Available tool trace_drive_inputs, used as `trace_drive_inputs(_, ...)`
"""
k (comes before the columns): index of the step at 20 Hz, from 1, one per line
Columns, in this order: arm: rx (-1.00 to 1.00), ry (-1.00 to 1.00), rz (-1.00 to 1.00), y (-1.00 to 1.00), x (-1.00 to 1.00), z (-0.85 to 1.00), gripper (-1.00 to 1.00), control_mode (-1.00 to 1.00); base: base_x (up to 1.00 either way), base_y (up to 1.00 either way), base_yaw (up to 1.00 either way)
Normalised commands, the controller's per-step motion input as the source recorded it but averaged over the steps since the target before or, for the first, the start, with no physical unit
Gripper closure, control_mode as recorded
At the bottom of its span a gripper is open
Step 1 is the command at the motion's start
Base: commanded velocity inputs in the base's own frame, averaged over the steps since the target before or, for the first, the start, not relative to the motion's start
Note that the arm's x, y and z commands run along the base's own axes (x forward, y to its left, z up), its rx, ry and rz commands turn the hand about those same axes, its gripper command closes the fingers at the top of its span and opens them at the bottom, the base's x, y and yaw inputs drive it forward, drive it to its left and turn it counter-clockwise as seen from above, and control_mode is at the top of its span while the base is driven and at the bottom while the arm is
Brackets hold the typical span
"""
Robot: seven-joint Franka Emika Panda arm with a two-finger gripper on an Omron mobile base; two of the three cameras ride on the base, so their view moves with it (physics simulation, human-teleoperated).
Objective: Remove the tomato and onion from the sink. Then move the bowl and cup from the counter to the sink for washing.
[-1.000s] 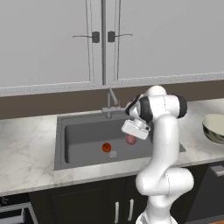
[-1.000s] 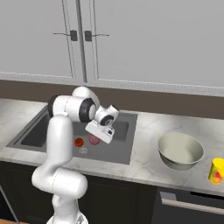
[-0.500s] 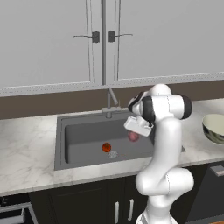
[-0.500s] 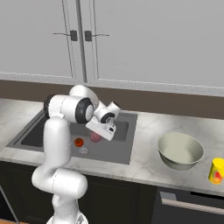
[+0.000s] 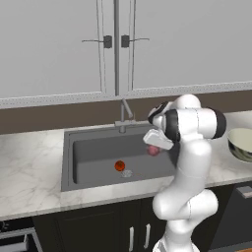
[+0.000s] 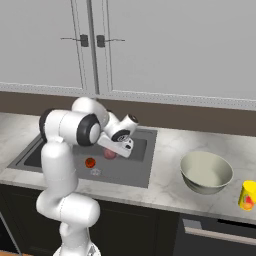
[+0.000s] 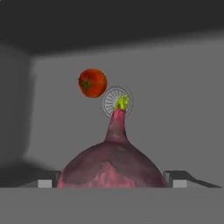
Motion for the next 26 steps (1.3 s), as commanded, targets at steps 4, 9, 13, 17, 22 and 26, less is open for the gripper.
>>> trace_drive_inputs(4, -0.05, -0.12, 0.0, -0.07, -0.16, 0.28, 1.0, -1.0, 0.0, 0.0, 0.0)
trace_drive_inputs(9, -0.07, -0.05, 0.0, -0.05, -0.1, 0.3, 1.0, -1.0, 0.0, 0.0, 0.0)
trace_drive_inputs(13, -0.06, -0.01, 0.0, -0.06, -0.05, 0.31, 1.0, -1.0, 0.0, 0.0, 0.0)
trace_drive_inputs(17, -0.05, 0.0, -0.02, -0.06, 0.0, 0.32, 1.0, -1.0, 0.0, 0.0, 0.0)
trace_drive_inputs(22, -0.04, -0.06, -0.02, -0.07, -0.05, 0.33, 1.0, -1.0, 0.0, 0.0, 0.0)
trace_drive_inputs(26, -0.05, -0.08, -0.02, -0.1, -0.06, 0.33, 1.0, -1.0, 0.0, 0.0, 0.0)
